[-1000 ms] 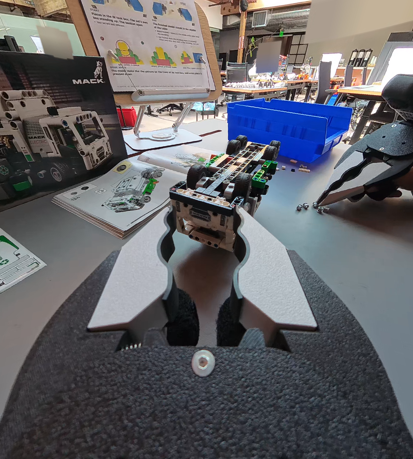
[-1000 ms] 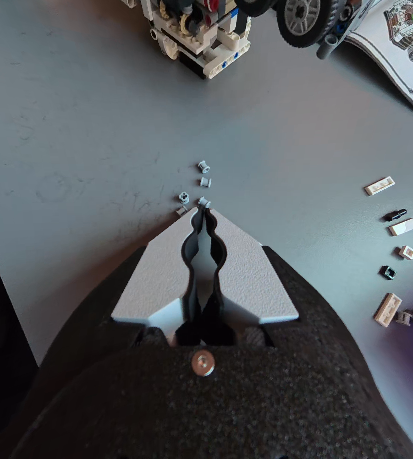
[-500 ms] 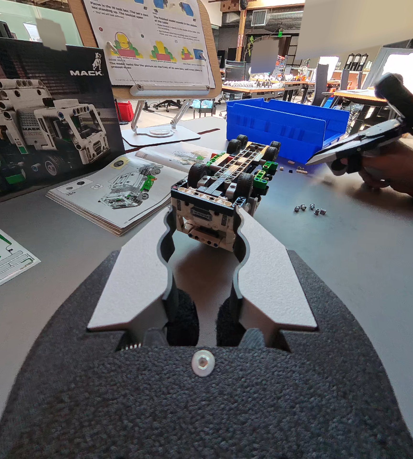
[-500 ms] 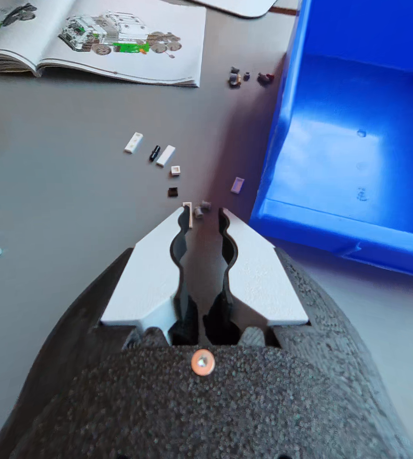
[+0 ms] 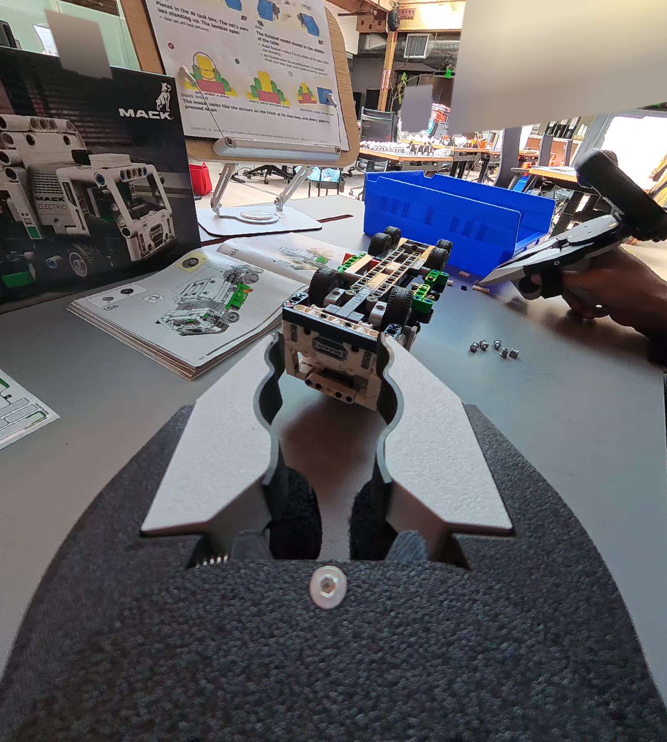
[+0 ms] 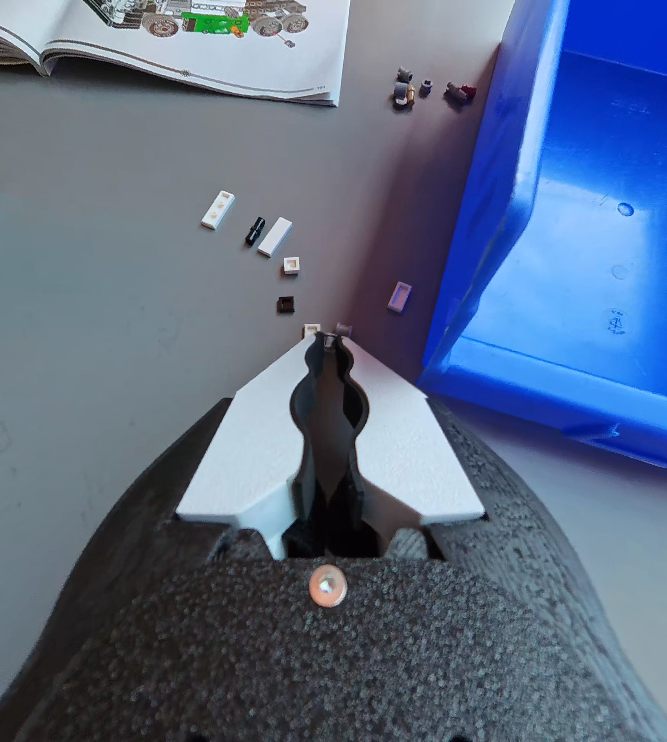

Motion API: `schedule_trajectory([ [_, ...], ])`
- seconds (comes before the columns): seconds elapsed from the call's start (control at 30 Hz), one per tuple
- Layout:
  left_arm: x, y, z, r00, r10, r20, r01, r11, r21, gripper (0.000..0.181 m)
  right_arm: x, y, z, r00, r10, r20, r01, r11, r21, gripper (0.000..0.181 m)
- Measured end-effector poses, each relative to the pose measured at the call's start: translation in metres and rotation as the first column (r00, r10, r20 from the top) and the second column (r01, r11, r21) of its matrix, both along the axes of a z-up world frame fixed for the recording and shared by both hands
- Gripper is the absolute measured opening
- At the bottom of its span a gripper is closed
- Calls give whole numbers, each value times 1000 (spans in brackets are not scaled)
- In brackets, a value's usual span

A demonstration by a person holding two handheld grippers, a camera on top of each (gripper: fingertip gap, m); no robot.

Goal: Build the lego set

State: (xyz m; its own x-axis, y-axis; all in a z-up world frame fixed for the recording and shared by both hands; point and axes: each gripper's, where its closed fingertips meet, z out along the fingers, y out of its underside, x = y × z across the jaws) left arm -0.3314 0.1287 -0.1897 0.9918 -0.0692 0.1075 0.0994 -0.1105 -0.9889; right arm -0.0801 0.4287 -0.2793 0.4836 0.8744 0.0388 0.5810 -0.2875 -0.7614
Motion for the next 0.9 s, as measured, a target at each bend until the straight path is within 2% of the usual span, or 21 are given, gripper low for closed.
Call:
schedule_trajectory([
  [0.07,0,0,0,1000,1,-4,-1,1000,1,43,-4,-5,9,999,29,-43,-28,999,22,4],
  [0.17,1,0,0,1000,2,-16,-2,1000,1,43,-25,-40,33,965,216,-148,-206,975,80,4],
  [0.23,2,0,-1,1000,3,-25,-3,1000,-3,43,-42,-83,36,890,412,-195,-409,911,59,4],
  [0.3,3,1,-1,999,4,-34,-5,1000,-8,44,-50,-132,34,780,579,-238,-599,801,-14,4],
  [0.37,3,1,-2,999,4,-39,-5,1000,-9,44,-52,-157,29,722,654,-229,-677,735,-36,4],
  [0.5,3,1,-2,999,9,-48,-9,1000,-9,44,-50,-176,11,682,716,-149,-731,674,-108,4],
  [0.9,0,1,-2,1000,13,-14,-13,1000,-13,43,-48,-172,-5,701,712,-38,-711,695,-108,6],
])
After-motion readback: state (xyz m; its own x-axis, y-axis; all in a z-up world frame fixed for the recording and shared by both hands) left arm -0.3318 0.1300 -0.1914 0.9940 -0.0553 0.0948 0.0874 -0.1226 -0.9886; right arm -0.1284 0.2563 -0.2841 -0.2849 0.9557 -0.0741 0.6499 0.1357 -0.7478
